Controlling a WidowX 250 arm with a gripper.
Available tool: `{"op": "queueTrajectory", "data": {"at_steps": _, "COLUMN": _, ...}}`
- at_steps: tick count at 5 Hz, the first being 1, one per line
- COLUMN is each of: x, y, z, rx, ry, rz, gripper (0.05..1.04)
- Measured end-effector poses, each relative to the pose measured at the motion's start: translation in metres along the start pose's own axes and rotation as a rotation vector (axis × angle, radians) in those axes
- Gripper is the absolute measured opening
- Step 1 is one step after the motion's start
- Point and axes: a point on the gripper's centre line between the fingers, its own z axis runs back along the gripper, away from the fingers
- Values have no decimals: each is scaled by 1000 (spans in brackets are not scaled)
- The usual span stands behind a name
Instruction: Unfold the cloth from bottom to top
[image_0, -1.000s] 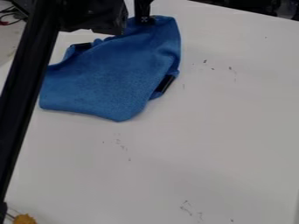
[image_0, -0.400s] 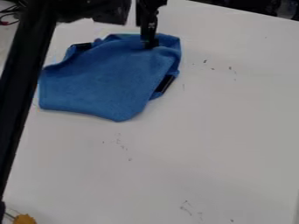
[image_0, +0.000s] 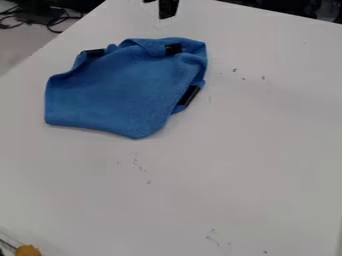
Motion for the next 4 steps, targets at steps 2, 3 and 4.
{"op": "queueTrajectory", "data": {"at_steps": 2, "x": -49, "y": -33, "z": 10, "rx": -35, "ry": 145, "rz": 476, "gripper": 1001}}
{"op": "queueTrajectory", "data": {"at_steps": 3, "x": -55, "y": -65, "z": 20, "rx": -40, "ry": 194, "rz": 624, "gripper": 1001}}
{"op": "queueTrajectory", "data": {"at_steps": 4, "x": -46, "y": -104, "z": 28, "rx": -48, "ry": 201, "rz": 777, "gripper": 1001}}
